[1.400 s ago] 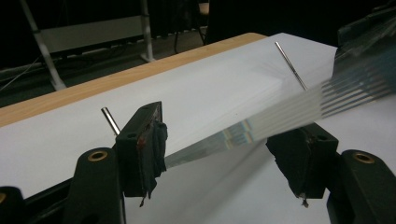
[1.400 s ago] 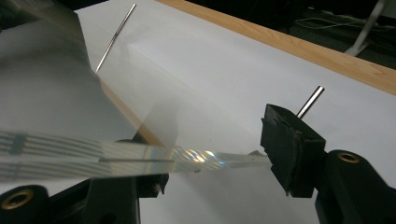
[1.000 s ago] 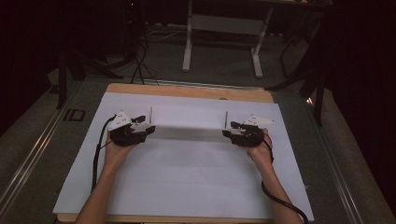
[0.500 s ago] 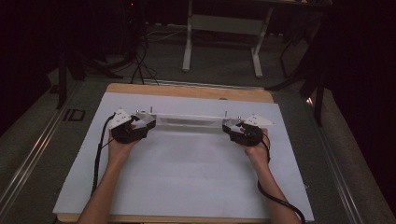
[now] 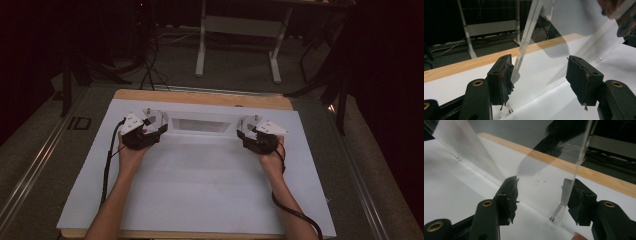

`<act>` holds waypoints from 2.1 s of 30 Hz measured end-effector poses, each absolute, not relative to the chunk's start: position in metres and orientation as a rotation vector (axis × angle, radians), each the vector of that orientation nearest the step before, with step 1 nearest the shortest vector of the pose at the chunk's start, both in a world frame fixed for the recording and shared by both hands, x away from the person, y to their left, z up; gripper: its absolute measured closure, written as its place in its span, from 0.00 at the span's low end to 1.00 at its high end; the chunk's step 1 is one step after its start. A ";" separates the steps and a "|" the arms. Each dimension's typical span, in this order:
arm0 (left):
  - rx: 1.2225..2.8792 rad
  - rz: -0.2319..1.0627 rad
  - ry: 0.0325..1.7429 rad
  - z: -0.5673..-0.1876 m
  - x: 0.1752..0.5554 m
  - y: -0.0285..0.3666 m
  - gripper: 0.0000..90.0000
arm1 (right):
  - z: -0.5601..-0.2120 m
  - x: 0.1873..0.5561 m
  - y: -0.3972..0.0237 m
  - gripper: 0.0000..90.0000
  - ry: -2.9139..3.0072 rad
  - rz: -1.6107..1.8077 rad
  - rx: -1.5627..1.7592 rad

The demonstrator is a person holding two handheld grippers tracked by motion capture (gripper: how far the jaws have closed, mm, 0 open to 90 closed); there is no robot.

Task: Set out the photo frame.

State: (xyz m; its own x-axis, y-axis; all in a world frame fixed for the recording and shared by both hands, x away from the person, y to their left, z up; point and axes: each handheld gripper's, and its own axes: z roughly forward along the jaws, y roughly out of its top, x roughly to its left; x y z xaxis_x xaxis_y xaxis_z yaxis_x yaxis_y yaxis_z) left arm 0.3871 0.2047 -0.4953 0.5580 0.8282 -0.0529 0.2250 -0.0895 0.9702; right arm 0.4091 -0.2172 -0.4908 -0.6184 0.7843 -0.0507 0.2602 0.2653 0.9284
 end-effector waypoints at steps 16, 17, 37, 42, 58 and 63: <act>1.621 0.672 0.953 -0.490 0.403 0.199 0.42 | -0.486 0.421 -0.210 0.54 2.010 1.244 0.918; 1.620 0.674 0.953 -0.490 0.404 0.199 0.42 | -0.486 0.421 -0.210 0.54 2.009 1.245 0.918; 1.655 0.655 1.026 -0.480 0.416 0.192 0.41 | -0.479 0.433 -0.209 0.53 2.024 1.233 0.968; 1.656 0.653 1.024 -0.470 0.406 0.186 0.41 | -0.474 0.424 -0.214 0.52 2.026 1.226 0.985; 1.624 0.555 1.112 -0.473 0.361 0.177 0.43 | -0.468 0.378 -0.226 0.48 2.076 1.258 1.077; 1.639 0.556 1.124 -0.469 0.354 0.173 0.44 | -0.470 0.377 -0.229 0.48 2.081 1.267 1.075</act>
